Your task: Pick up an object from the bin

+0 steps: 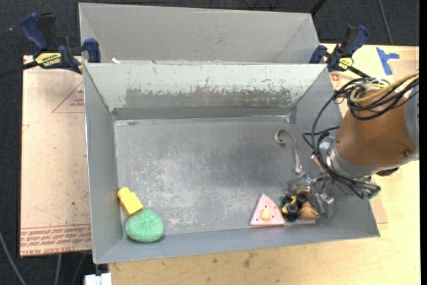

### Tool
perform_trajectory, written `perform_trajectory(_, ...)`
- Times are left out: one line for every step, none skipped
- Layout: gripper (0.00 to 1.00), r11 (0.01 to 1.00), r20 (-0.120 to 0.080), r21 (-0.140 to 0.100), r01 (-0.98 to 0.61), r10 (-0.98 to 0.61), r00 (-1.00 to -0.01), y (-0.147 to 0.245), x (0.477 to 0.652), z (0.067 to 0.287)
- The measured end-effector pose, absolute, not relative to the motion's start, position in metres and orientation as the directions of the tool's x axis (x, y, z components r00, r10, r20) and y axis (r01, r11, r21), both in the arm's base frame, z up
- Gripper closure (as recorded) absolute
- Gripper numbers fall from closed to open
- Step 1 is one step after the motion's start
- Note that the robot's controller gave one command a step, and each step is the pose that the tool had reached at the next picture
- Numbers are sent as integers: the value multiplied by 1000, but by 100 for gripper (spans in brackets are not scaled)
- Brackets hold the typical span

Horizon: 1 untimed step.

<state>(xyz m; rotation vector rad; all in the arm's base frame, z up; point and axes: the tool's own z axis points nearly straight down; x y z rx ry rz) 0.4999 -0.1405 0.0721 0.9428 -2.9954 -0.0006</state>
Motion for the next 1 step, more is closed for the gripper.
perform_trajectory(100,838,-7,5,-545,-545,-838,-147,490,76)
